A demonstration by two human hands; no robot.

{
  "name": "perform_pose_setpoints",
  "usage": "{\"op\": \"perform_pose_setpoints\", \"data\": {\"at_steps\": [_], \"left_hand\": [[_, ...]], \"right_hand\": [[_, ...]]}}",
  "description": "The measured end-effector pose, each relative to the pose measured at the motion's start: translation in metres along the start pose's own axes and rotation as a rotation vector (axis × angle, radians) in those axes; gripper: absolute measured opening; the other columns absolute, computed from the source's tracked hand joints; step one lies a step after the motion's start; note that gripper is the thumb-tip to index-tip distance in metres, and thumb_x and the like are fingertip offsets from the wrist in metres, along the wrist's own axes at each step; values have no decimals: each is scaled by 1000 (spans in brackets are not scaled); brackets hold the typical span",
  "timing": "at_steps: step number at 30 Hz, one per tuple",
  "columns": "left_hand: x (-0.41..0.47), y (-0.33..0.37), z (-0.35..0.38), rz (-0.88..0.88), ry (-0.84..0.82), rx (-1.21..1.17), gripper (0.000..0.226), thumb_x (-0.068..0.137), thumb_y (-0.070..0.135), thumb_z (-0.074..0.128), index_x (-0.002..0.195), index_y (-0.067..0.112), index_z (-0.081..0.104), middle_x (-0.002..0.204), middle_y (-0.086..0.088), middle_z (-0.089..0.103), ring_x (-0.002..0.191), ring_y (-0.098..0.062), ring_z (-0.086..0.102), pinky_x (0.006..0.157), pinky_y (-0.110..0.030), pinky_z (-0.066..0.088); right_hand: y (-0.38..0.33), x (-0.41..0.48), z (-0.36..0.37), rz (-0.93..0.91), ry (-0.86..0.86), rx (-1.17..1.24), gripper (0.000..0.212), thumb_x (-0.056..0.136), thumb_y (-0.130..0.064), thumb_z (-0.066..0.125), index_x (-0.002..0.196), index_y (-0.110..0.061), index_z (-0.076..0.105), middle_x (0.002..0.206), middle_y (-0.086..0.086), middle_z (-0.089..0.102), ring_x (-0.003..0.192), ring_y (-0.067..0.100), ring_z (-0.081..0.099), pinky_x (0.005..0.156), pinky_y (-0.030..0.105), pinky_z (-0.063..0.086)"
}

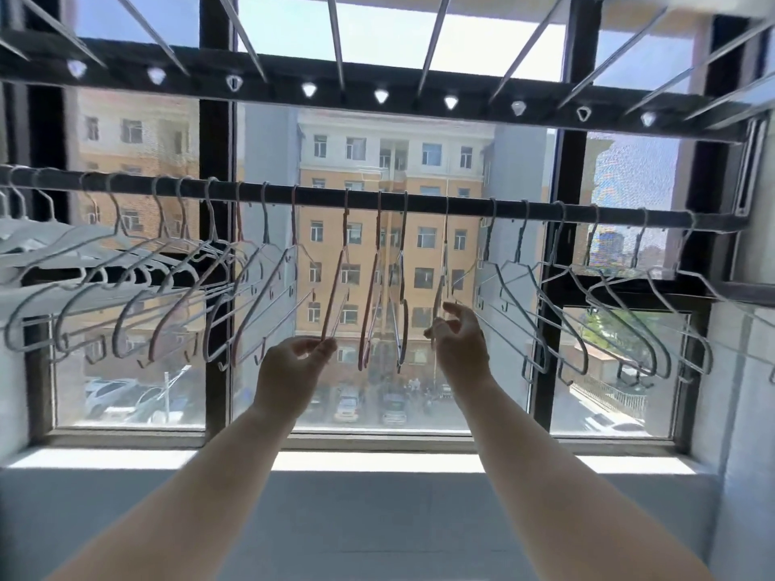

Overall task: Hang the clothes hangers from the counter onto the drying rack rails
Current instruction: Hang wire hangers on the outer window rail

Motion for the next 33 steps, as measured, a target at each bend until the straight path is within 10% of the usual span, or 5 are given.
{"op": "perform_pose_setpoints", "data": {"at_steps": [5, 9, 15, 33], "left_hand": [[-3, -1, 0, -2, 0, -32, 30, 89, 17, 55, 106, -7, 62, 107, -21, 65, 94, -18, 55, 83, -21, 36], [-2, -2, 1, -7, -8, -49, 29, 88, 15, 56, 104, -8, 63, 105, -22, 66, 95, -22, 58, 83, -22, 37], [-1, -2, -2, -5, 13, -25, 32, 89, 16, 55, 109, -7, 61, 108, -21, 64, 91, -14, 51, 62, -6, 33], [-7, 4, -7, -21, 12, -2, 32, 88, 16, 55, 108, -8, 62, 104, -27, 65, 100, -49, 56, 88, -45, 46]], "right_hand": [[7, 0, -15, -26, 56, -110, 33, 93, -26, 52, 122, -11, 51, 94, 3, 62, 104, 28, 59, 103, 52, 34], [9, -1, -17, -27, 77, -174, 44, 89, -39, 55, 122, -10, 50, 87, -7, 56, 107, 26, 57, 107, 51, 29], [4, 2, 6, 55, 8, -34, 49, 95, -34, 46, 136, -9, 37, 128, 7, 56, 125, 26, 46, 112, 48, 19], [8, 0, -19, -38, 117, -215, 29, 92, -14, 51, 121, -7, 54, 103, 12, 68, 101, 27, 62, 101, 53, 35]]}}
Point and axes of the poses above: each hand's wrist, its own x-axis towards the middle knuckle, its own z-axis out of the palm, y = z × x, the point moved 3 cm from there along x, towards the middle knuckle
